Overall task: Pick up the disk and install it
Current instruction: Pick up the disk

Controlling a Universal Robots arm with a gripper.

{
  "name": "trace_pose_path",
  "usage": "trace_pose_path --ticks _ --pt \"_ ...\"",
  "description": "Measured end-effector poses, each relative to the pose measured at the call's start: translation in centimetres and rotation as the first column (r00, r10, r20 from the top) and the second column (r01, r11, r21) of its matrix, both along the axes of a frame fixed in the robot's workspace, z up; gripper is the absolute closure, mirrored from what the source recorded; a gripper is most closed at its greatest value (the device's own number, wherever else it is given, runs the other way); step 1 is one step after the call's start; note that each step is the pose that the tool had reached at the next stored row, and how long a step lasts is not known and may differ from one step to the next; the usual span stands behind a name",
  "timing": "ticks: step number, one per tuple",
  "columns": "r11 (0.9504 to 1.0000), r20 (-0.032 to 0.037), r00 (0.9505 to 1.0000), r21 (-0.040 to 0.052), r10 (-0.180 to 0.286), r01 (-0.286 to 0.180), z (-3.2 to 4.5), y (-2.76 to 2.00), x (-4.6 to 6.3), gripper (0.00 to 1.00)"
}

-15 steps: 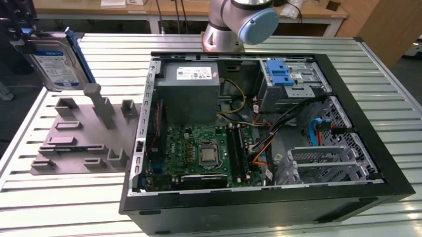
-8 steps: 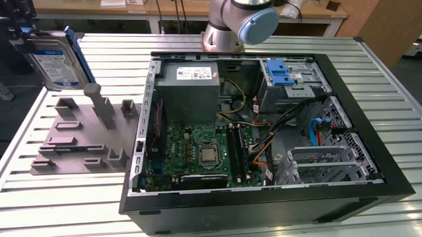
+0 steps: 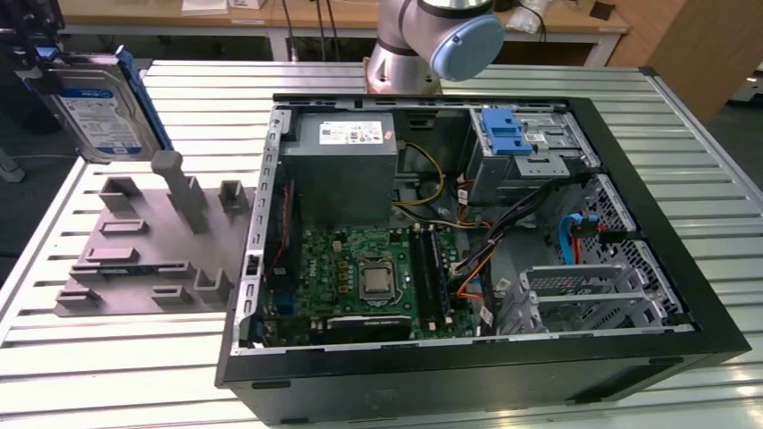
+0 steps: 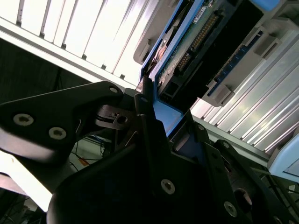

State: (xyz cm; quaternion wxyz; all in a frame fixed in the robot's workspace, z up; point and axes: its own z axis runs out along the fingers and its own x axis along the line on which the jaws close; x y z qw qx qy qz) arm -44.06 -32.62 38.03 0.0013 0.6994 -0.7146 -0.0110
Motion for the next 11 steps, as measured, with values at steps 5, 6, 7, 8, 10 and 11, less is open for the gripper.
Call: trace_pose_path --ticks 5,6,7,8,10,11 --pt "1.0 0.0001 1.0 0.0 0.0 0.0 0.12 0.01 0.0 0.64" --pt "1.0 0.0001 1.0 0.0 0.0 0.0 0.15 0.01 0.0 0.64" --pt "1.0 0.0001 1.0 0.0 0.0 0.0 0.17 0.01 0.0 0.64" --pt "1.0 0.0001 1.0 0.0 0.0 0.0 0.19 0.02 0.0 0.64" --pt "1.0 0.0 1.0 0.0 0.0 0.0 0.24 0.02 0.0 0.64" --pt "1.0 0.0 1.0 0.0 0.0 0.0 0.26 0.02 0.0 0.64"
